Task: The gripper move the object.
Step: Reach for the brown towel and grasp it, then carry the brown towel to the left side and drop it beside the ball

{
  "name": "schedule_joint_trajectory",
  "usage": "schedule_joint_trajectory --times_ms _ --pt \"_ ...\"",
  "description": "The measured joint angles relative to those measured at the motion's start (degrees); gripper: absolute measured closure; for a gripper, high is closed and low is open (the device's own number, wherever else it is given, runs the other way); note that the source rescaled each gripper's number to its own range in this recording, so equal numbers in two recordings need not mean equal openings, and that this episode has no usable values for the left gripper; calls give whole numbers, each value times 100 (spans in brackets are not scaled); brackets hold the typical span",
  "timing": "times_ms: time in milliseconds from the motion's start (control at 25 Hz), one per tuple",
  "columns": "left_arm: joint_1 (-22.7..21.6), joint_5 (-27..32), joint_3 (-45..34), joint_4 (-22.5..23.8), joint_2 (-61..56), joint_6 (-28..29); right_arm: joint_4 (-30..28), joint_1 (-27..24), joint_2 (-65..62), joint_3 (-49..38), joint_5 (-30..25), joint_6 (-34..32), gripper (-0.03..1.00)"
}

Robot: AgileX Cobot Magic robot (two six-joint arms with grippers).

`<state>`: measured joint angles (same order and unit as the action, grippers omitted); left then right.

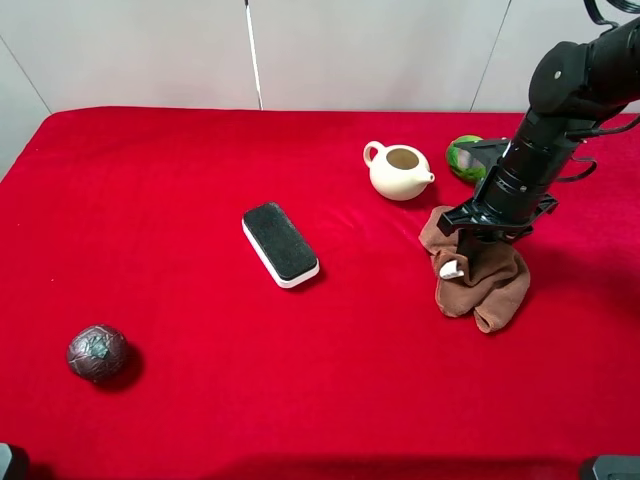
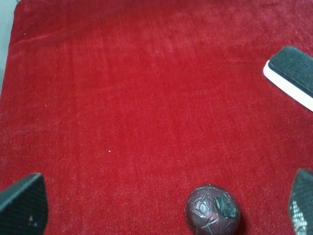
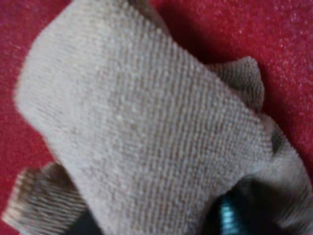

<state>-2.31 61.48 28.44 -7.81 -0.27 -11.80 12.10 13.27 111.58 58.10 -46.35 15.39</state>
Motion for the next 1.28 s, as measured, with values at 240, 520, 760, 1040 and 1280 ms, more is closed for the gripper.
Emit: schedule_joint_trajectory --times_ms 240,520,760,1040,1280 --pt "0 0 0 0 0 0 0 0 0 0 -54 -31 97" --pt "0 0 0 0 0 0 -15 0 0 12 -104 -179 97" --pt "0 0 0 0 0 0 -71 0 -353 17 -270 -294 97" --pt "0 0 0 0 0 0 -287 0 -935 17 -606 -589 97" --pt "0 0 0 0 0 0 -299 0 -1411 17 -901 -734 97"
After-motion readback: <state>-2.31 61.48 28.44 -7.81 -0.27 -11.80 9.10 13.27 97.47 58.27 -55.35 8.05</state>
